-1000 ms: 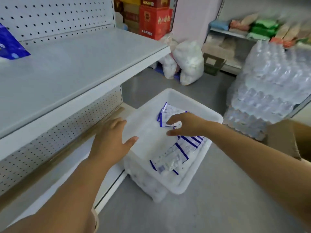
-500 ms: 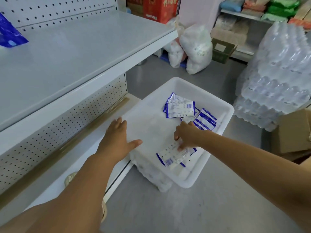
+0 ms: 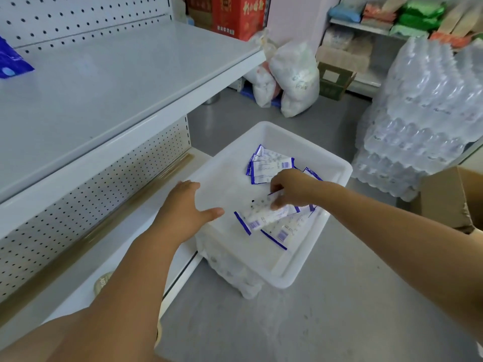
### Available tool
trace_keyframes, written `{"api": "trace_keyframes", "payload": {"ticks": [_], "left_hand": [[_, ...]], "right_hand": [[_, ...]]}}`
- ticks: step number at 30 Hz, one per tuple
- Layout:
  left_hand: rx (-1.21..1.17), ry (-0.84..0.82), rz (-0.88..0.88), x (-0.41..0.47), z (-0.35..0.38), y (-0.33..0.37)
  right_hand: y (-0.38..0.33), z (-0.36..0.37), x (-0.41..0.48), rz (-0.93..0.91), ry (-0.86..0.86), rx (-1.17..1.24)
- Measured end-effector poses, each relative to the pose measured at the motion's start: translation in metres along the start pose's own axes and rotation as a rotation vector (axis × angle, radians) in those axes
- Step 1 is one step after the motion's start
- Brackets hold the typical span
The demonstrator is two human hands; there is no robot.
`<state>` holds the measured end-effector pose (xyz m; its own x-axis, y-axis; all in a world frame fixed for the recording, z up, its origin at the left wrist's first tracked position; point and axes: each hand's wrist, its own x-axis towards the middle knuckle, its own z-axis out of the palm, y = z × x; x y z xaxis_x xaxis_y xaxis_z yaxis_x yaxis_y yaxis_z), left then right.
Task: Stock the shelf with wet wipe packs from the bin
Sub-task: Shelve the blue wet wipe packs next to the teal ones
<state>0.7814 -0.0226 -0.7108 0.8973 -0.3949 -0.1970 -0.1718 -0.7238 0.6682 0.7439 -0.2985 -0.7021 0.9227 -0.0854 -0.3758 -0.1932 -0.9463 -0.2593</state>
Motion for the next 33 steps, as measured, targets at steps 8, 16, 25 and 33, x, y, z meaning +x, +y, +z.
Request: {"api": "trace_keyframes", "payload": {"ticks": [8, 16, 25, 33], "left_hand": [[-0.576, -0.062, -0.055, -0.008, -0.013, 0.012], [-1.033, 0.03, -0.126, -0.019, -0.028, 0.011], [-1.284, 0.335, -0.22, -0.022, -0.041, 0.0], [-1.246, 0.235, -0.196, -0.023, -0.034, -0.008]], "right_hand": [[-0.049, -0.047, -0.046, -0.088, 0.038, 0.546], [-0.09, -0.048, -0.052, -0.072, -0.142, 0.968], [-0.092, -0.051, -0.059, -0.113, 0.051, 1.014], [-0.089, -0.056, -0.068, -0.105, 0.209, 1.057]]}}
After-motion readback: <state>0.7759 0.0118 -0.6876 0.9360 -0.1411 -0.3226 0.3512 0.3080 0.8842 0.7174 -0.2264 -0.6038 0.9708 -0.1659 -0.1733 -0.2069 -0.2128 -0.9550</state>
